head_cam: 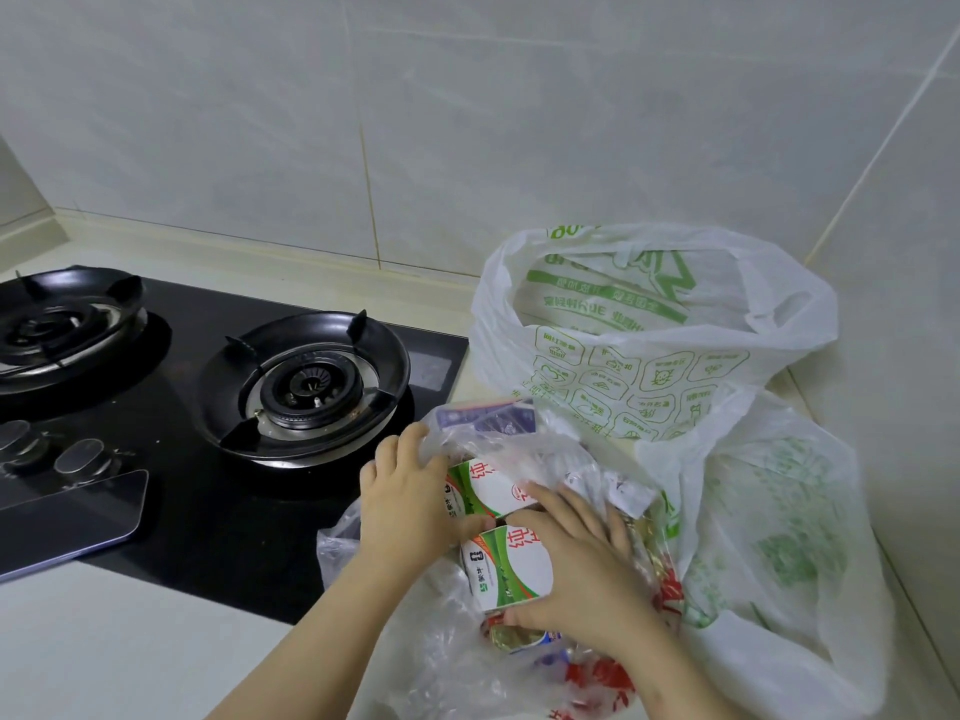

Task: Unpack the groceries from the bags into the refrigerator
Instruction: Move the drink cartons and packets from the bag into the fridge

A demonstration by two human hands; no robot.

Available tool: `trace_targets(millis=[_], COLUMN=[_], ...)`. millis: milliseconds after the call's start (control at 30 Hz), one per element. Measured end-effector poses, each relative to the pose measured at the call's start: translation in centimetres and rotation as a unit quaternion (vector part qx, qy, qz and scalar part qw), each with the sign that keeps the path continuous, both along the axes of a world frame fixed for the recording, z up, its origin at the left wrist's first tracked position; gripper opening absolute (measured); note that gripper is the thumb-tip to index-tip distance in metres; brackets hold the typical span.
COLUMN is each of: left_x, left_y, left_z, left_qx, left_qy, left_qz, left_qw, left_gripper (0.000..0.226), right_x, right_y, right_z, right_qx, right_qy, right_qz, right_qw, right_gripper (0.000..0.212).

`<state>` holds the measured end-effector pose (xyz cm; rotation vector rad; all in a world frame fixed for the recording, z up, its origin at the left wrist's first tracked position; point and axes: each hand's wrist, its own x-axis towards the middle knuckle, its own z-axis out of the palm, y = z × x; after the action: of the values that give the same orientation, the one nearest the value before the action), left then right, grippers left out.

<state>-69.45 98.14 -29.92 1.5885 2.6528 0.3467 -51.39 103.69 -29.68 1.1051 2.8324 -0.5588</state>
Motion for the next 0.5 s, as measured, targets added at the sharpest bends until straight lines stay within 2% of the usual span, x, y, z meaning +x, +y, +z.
trace_targets(millis=[67,133,300,400,500], left_x=[0.1,0.1,-1.5,-2.1,-2.3], left_y=[-0.3,-0.5,-0.7,-0.9,-1.2], left_z=[0.3,0.2,-0.4,-0.3,-0.1], left_qx=[0.038,0.016,-0.055,-0.104,-0.095], left_qy=[0.053,0.036,-0.167,-0.203,-0.208], left_qz=[0.003,0.0,0.012,0.001,-0.012], left_qw=[0.998,0.999,0.984,0.974,0.973], left_gripper=[0.075,0.076,0.072,0.071,0.077], right_x=[0.0,-0.1,-0.2,-0.2,-0.2], right_y=[0.0,0.1,0.5,0.5,0.5], right_z=[0.0,0.0,-0.2,-0.3,-0.2], right_qx=[-0.003,-0.005,-0.015,-0.018,-0.02], right_qy=[0.0,0.004,-0.015,-0.003,0.013], right_qz=[-0.002,-0.001,0.01,0.007,0.01], right_qw=[1.0,1.0,1.0,1.0,1.0], right_gripper=[0.083,0.083,0.089,0.087,0.084])
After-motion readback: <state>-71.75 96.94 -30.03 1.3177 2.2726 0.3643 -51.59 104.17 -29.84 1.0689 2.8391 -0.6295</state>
